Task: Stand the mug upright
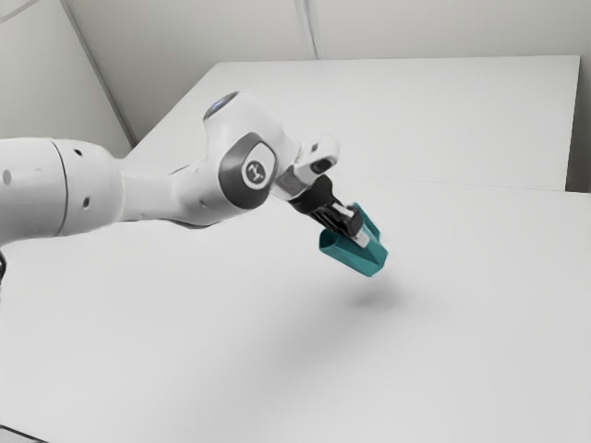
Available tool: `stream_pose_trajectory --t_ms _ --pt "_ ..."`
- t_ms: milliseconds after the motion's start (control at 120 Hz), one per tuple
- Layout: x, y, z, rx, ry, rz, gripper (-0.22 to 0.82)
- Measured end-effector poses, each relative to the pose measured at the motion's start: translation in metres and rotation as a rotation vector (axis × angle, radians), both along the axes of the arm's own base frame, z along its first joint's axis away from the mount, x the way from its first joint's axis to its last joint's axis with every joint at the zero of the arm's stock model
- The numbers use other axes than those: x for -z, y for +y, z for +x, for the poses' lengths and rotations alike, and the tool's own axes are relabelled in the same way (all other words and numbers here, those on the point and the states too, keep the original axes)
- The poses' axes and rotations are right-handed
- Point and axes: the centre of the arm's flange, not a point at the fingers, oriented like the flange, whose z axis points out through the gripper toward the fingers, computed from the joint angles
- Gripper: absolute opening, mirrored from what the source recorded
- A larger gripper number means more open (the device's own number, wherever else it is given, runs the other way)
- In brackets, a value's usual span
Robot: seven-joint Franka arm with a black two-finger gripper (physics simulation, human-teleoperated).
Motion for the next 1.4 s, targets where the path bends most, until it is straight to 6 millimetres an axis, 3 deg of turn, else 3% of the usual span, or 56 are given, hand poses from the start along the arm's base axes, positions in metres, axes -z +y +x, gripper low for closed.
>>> stream_pose_trajectory --t_ms 117,300,458,625,1025,1400 --pt "-0.011 0.025 -0.006 0.020 -0.005 0.176 -0.17" --pt "-0.012 0.065 -0.013 -0.034 0.023 0.351 -0.17" --pt "0.006 0.097 -0.027 -0.099 0.058 0.443 -0.17" --pt "0.008 0.122 -0.031 -0.175 0.066 0.481 -0.17" --pt "0.042 0.133 -0.048 -0.213 0.133 0.563 -0.17" --pt "0.065 0.140 -0.047 -0.228 0.171 0.610 -0.17"
